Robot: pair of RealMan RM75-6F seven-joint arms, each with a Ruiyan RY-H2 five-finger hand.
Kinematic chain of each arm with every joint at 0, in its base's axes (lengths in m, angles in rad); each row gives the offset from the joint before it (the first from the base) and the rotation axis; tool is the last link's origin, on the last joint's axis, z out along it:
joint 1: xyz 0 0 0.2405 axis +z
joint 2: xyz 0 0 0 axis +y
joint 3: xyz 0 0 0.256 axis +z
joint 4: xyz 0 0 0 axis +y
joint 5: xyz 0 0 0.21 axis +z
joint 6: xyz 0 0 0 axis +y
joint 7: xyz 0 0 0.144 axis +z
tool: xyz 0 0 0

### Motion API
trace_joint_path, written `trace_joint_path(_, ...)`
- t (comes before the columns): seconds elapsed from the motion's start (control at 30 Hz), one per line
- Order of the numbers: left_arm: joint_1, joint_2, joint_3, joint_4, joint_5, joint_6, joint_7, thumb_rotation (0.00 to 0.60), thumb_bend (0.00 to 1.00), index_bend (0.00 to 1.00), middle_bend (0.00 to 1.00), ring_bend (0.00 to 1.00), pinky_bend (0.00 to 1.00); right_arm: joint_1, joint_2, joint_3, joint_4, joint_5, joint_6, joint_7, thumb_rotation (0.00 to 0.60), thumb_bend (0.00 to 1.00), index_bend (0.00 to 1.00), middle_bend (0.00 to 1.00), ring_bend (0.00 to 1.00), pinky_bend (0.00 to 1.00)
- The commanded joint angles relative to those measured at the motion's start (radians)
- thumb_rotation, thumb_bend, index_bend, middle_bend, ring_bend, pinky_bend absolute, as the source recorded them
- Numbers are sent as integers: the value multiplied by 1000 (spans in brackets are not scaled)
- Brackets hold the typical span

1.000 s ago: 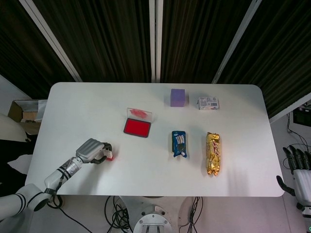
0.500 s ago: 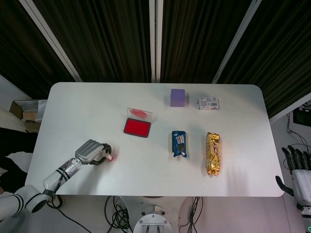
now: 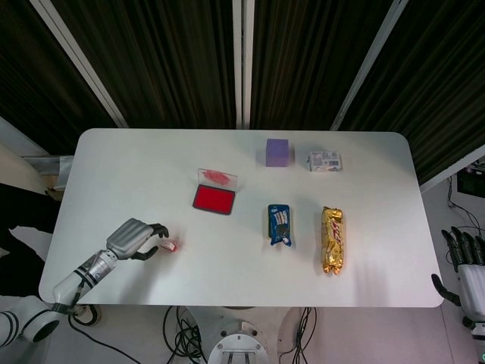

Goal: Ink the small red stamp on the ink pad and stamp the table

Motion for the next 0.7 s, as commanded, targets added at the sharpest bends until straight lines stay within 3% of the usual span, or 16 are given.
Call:
trace_joint_path(0.03, 59, 89, -3, -93, -6, 106, 50, 600, 429, 379, 378, 895, 993, -2, 1, 0, 2, 1, 2, 4, 600, 221, 0, 0, 0, 0)
trace_joint_path(0.13, 151, 165, -18, -179, -31, 263, 77, 600, 424, 444, 389, 744, 923, -5, -1, -1, 10, 3, 3, 12, 600, 221, 0, 0, 0, 0)
trace_joint_path(0.2, 227, 187, -25, -198, -38, 387, 94, 592, 408, 435, 389, 591, 780, -6, -5, -4, 18, 5, -1, 17, 600, 221, 0, 0, 0, 0)
trace_joint_path(0.27, 291, 187, -28, -186, -52, 475, 122, 432, 364, 397, 350, 367, 512, -7, -10, -7, 26, 4, -3, 20, 600, 221, 0, 0, 0, 0)
trace_joint_path(0.33, 353, 184, -25, -157, -84, 530, 187, 143, 214, 309, 249, 188, 306, -9, -18, -12, 38, 3, -7, 25, 600, 221, 0, 0, 0, 0)
trace_joint_path(0.4, 390, 186, -19, -152, -125, 533, 213, 11, 59, 213, 145, 115, 248, -11, -25, -16, 49, 3, -10, 30, 600, 219, 0, 0, 0, 0)
trace_joint_path(0.5, 425, 193, -17, -131, -171, 511, 159, 0, 0, 137, 54, 81, 225, -14, -39, -21, 70, -14, 0, 58, 600, 199, 0, 0, 0, 0)
trace_joint_path(0.7, 464, 204, -27, -85, -149, 545, 195, 0, 4, 123, 50, 80, 214, -25, -63, -24, 110, -33, 30, 81, 600, 198, 0, 0, 0, 0)
